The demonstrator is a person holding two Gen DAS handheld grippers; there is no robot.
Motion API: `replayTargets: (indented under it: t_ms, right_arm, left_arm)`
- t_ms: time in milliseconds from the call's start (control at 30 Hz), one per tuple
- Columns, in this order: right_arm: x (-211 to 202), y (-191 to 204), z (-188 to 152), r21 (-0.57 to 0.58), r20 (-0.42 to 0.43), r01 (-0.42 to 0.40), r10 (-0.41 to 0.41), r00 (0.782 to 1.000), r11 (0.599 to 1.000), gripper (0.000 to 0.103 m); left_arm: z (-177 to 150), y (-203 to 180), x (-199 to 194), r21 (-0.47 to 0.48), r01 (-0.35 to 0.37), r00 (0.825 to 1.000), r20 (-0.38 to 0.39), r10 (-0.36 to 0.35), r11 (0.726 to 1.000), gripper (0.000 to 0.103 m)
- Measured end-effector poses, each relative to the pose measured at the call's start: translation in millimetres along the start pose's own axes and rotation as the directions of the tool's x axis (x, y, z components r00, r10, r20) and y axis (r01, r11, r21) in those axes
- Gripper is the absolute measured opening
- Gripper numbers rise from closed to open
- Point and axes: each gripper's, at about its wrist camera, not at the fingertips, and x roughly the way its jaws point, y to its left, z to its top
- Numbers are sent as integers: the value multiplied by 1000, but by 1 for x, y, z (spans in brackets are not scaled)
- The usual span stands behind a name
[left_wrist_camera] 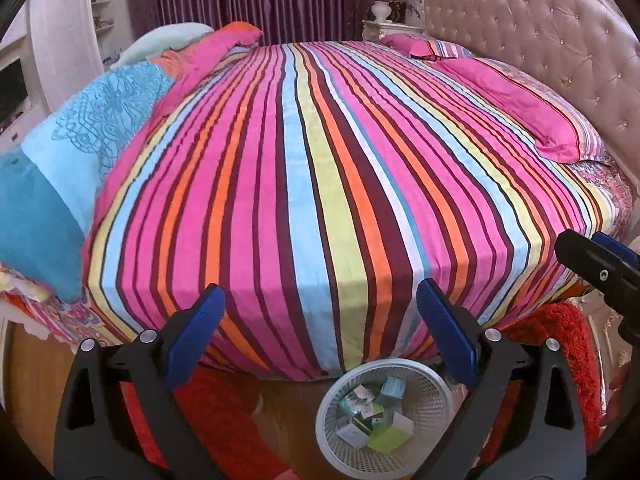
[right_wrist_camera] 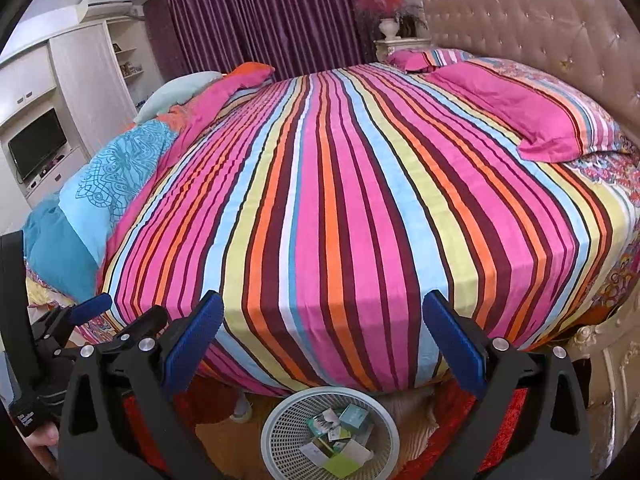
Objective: Collect trash
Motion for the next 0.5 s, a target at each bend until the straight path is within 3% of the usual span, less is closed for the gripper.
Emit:
replayTargets:
  t_ms: [500]
  right_arm:
    - [-5,0,5,-3,19,18,-18,1000,1000,95]
  left_arm:
    - [11,1,-12,-16,36,999,18,-36,999,94]
